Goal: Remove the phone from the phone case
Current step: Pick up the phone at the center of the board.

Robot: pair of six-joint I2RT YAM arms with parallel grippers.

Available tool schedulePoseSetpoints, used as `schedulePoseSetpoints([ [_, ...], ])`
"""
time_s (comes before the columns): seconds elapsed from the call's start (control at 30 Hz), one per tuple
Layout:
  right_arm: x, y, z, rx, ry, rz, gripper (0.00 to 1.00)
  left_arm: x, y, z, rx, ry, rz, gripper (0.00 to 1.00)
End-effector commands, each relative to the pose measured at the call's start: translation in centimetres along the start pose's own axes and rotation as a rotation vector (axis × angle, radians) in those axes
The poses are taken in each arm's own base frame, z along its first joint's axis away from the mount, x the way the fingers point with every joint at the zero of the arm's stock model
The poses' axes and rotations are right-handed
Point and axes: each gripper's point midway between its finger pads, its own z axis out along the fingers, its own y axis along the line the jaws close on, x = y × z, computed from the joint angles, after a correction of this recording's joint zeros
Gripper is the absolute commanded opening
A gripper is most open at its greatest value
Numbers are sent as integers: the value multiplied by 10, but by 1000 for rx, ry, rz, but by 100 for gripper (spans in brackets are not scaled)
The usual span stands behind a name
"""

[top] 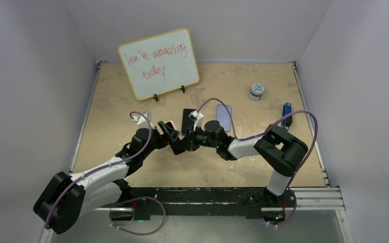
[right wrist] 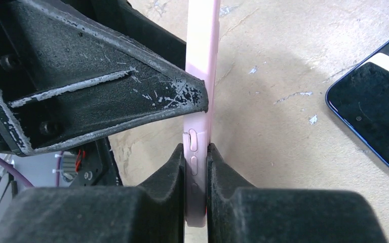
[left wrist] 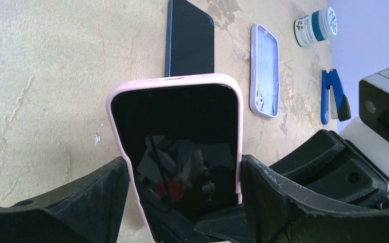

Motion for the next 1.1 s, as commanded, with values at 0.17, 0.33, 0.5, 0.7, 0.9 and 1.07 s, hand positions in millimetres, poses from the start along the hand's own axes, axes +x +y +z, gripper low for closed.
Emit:
schedulePoseSetpoints([
  [0.17,-16,27,-8,-94,-31,-65,0,-40,-57,-25,226,-133,203,72],
  [0.33,-27,27,-19,-106,-63,-70,0,-49,-63,-37,254,-161,304,86],
  [0.5,-43,17,-37,-106,-113,-54,0,-58,-66,-48,260,-191,338,91],
  [0.7,-60,23,-61,-176,-169,-78,0,-58,-76,-59,363,-203,364,92],
  [0.9,-70,44,-82,-281,-212,-125,0,-56,-96,-68,507,-186,348,90],
  [1.07,-75,67,-100,-391,-237,-136,0,-44,-115,-82,671,-154,311,86],
])
